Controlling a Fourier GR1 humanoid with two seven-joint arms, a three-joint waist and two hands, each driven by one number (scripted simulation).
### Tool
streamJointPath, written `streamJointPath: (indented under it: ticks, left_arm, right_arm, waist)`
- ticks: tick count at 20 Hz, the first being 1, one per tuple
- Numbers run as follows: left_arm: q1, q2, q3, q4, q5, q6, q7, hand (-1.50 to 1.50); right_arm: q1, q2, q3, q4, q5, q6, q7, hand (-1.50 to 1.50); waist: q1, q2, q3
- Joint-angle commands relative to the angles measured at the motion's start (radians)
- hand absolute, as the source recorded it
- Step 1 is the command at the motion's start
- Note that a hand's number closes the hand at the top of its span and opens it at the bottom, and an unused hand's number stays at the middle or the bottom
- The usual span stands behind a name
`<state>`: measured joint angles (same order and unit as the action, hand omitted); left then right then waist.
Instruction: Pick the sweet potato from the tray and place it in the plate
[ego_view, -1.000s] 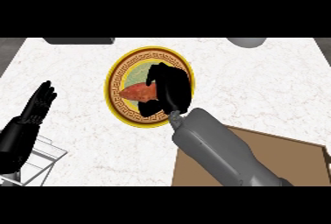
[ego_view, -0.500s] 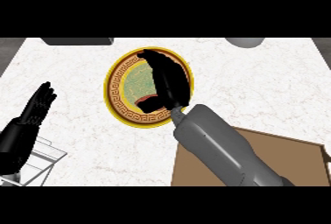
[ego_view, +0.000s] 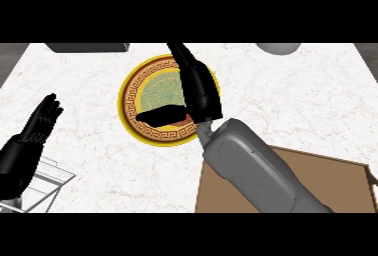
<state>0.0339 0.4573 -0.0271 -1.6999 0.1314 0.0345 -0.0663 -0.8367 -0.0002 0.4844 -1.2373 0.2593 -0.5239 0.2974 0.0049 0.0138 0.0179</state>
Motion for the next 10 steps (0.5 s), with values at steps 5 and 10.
streamJointPath:
  ticks: [5, 10]
  left_arm:
    - [-0.027, -0.097, -0.035, 0.123, 0.035, 0.062, 0.176, 0.0]
    - [-0.05, -0.096, -0.025, 0.131, 0.064, 0.058, 0.186, 0.0]
  right_arm:
    - [0.069, -0.001, -0.097, -0.027, -0.261, 0.157, -0.071, -1.5]
    - [0.097, -0.066, -0.146, -0.004, -0.286, 0.22, -0.194, -1.5]
  waist:
    - [-0.026, 0.006, -0.015]
    - [-0.036, 0.005, -0.016]
